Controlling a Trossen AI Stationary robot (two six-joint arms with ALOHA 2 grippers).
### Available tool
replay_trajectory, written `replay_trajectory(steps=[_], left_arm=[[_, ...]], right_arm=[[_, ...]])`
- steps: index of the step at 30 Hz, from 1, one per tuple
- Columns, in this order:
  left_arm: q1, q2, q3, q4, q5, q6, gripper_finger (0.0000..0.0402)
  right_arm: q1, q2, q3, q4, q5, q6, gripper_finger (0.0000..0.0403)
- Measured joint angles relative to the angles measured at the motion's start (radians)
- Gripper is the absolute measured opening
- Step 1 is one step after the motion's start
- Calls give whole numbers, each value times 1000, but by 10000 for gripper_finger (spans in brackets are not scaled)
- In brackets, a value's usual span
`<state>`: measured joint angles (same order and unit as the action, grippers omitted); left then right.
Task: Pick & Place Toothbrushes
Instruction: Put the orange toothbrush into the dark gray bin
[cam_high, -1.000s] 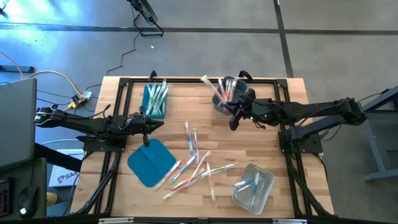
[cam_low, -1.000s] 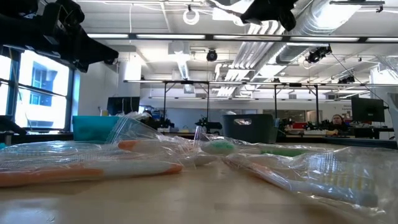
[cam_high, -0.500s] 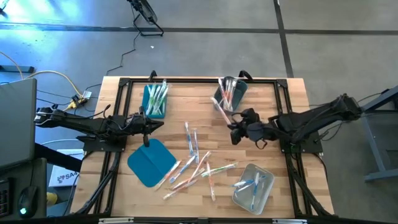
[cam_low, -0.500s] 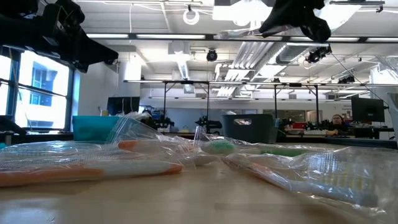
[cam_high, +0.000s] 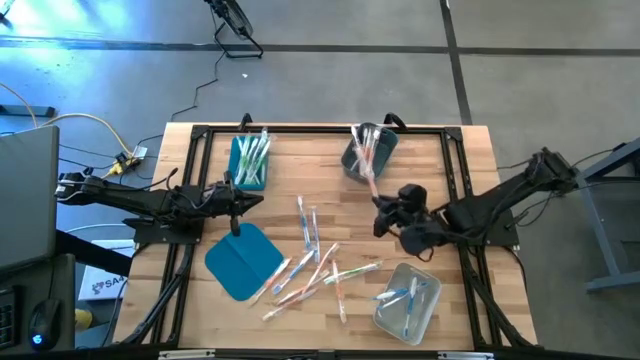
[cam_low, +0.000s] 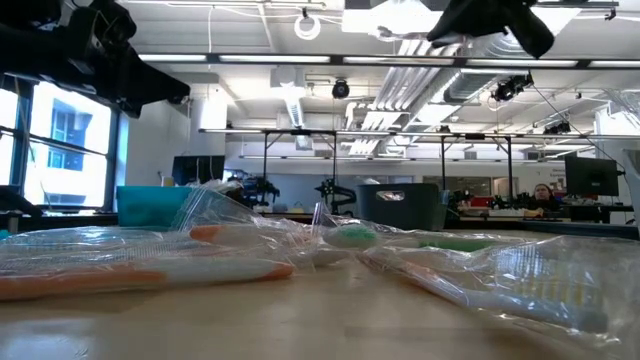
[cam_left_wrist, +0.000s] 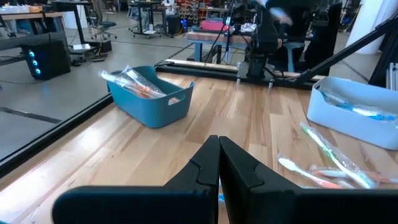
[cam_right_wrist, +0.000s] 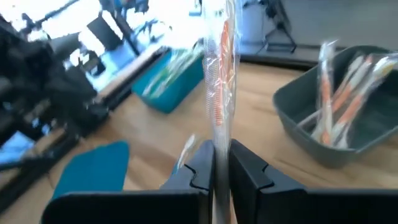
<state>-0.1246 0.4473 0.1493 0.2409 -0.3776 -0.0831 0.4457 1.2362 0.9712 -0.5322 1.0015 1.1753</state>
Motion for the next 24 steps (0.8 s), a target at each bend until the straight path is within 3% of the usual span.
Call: replay_trajectory(steps=[6,12,15,24], left_arm=[[0,0,0,-13,0,7,0],[0,0,0,-13,-1,9,0],[0,0,0,-13,-1,10,0],[0,0,0,-13,-1,10,0]], right_arm=[[87,26,-29,-20,151,209,20],[-5,62,-94,-33,126,322,20],[-102,74,-102,-44,51,285,20],[-417,77,-102,14,-131,-55,20]])
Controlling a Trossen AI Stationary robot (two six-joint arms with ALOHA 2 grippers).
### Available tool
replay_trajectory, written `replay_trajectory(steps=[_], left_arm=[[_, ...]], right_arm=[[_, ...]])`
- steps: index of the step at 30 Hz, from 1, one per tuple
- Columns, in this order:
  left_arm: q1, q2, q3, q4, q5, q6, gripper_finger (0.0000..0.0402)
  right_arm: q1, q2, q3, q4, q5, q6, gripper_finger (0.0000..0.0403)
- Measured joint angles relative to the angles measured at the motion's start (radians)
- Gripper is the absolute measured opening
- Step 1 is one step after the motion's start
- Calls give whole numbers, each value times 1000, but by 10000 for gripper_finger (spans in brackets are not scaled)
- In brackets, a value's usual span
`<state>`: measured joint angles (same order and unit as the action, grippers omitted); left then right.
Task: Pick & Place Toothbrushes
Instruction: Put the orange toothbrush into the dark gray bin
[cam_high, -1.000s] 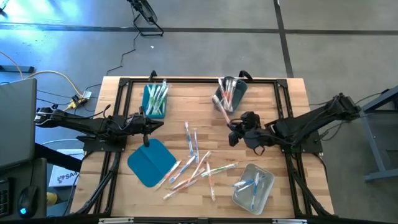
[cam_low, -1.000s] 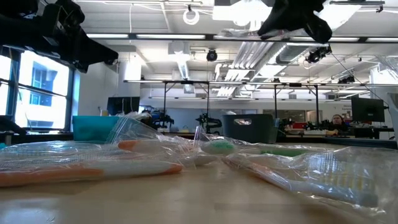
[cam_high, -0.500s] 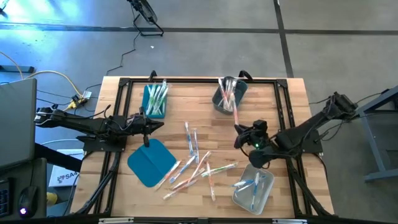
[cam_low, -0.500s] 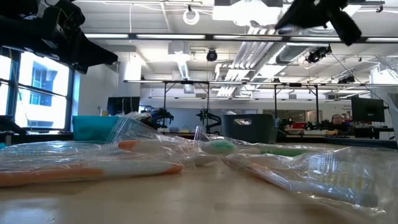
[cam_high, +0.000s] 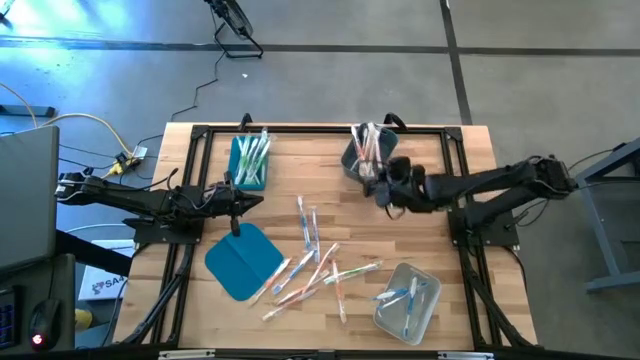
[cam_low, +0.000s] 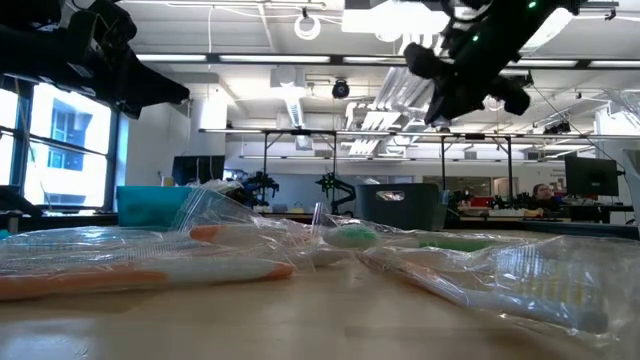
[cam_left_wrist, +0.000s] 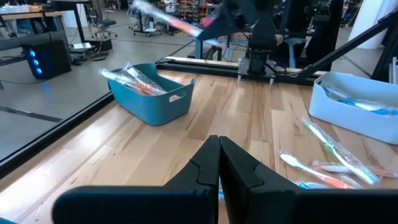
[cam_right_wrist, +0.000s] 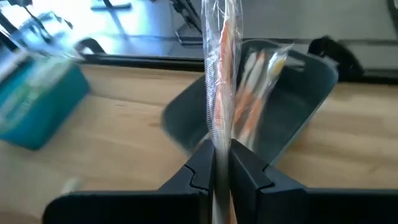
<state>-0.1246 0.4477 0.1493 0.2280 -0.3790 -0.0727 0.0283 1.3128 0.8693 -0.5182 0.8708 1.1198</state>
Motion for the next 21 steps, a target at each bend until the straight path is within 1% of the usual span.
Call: replay_trajectory(steps=[4,6,8,12,14,17,21], left_arm=[[0,0,0,0,0,0,0],[0,0,0,0,0,0,0],[0,0,0,0,0,0,0],[0,0,0,0,0,0,0],[0,0,0,0,0,0,0],[0,0,0,-7,0,0,0],[0,0,0,-26,0,0,0]], right_arm=[[-137,1,0,91,-165,-186,20],[-198,18,1,139,-208,-253,20],[-256,37,1,169,-243,-296,20],[-350,89,2,218,-350,-335,20],[-374,125,-5,256,-353,-340,20],[-388,164,-38,401,-370,-360,20],[-406,193,-99,499,-376,-318,20]])
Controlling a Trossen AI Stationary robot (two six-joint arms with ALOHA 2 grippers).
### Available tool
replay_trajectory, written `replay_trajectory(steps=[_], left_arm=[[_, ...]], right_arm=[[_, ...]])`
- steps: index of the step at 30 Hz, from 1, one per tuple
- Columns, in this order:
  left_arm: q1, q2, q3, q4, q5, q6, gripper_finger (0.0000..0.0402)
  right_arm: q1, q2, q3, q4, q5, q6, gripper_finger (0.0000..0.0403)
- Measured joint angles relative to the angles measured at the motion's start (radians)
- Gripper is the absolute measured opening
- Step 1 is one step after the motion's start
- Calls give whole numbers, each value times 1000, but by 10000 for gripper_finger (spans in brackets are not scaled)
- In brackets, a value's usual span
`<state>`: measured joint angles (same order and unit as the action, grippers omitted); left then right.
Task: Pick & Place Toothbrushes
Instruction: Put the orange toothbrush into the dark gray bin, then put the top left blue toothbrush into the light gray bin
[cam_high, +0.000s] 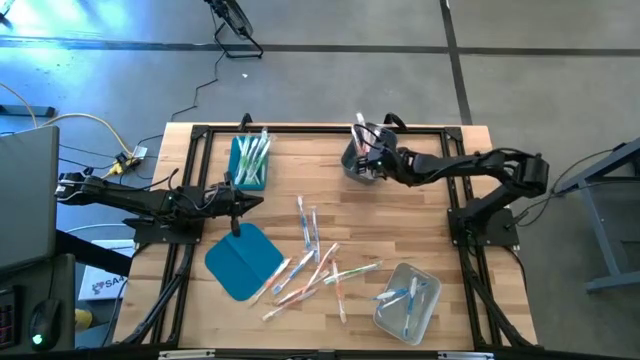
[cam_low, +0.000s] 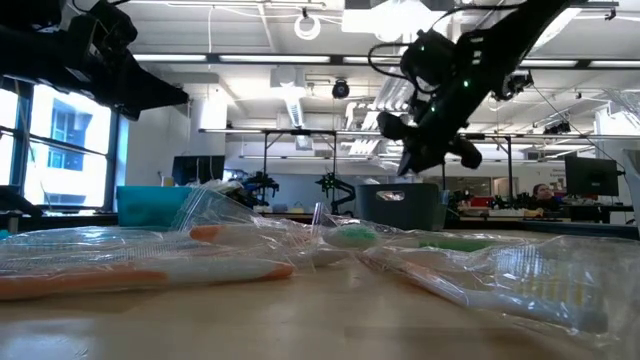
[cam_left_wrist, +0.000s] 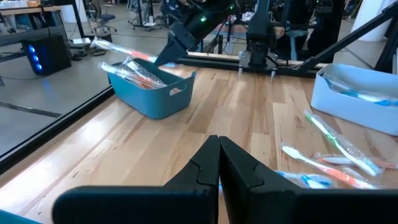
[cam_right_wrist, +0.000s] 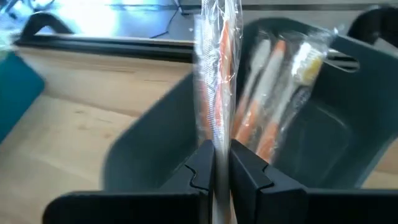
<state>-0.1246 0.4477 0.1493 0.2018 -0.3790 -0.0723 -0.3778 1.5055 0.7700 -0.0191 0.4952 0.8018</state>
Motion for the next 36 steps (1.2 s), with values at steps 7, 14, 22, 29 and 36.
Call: replay_trajectory(steps=[7,14,22,29,36], left_arm=[[0,0,0,-3,0,-3,0],[0,0,0,-3,0,-3,0],[0,0,0,-4,0,-3,0],[0,0,0,-4,0,-3,0],[0,0,0,-4,0,-4,0]], right_arm=[[-21,-1,-49,14,8,65,20],[-24,8,-52,20,49,65,20],[-23,8,-52,23,46,65,58],[-23,8,-52,23,49,65,132],[-9,-11,-52,32,37,-42,174]])
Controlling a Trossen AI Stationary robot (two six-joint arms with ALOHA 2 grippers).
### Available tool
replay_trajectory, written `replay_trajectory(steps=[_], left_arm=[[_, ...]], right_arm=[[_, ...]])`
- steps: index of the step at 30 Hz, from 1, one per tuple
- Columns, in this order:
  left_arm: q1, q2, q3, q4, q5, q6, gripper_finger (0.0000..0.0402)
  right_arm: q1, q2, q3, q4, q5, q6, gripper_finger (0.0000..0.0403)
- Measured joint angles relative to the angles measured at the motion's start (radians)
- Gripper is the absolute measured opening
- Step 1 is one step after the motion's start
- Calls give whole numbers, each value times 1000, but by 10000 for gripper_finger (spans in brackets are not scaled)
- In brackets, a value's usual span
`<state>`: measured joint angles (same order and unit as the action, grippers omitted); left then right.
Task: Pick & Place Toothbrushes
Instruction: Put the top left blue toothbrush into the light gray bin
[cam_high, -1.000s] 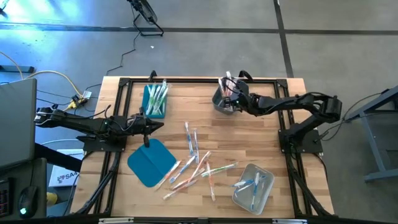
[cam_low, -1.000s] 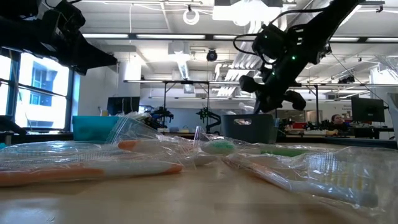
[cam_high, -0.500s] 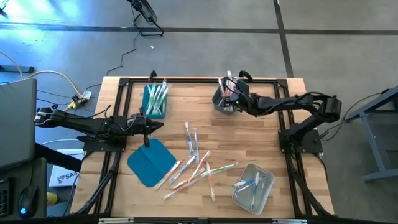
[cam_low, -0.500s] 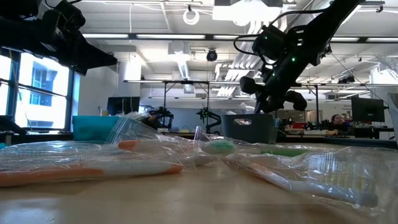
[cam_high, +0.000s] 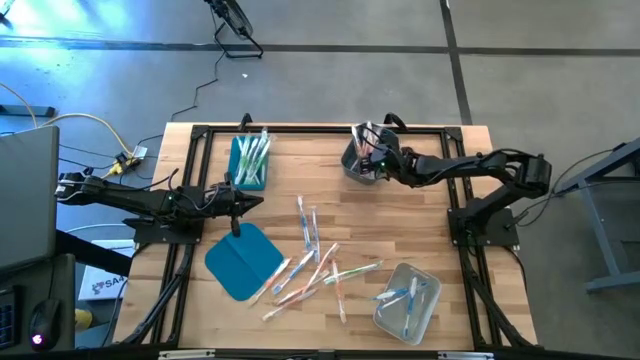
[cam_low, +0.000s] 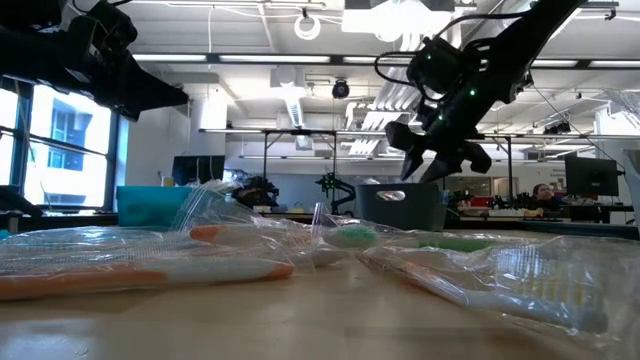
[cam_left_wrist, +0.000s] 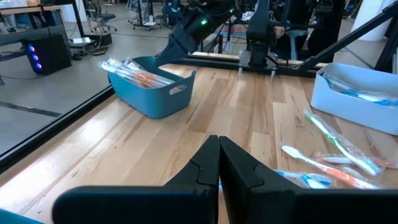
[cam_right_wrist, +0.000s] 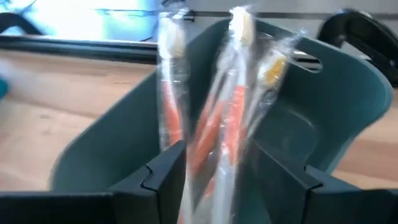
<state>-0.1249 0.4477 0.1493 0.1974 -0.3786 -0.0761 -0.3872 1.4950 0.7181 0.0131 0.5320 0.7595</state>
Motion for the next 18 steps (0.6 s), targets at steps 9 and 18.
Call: replay_trajectory(steps=[9,18], left_arm=[[0,0,0,0,0,0,0],[0,0,0,0,11,-7,0]], right_arm=[[69,-128,0,-2,-127,-20,145],[146,-287,0,-23,-247,-221,74]])
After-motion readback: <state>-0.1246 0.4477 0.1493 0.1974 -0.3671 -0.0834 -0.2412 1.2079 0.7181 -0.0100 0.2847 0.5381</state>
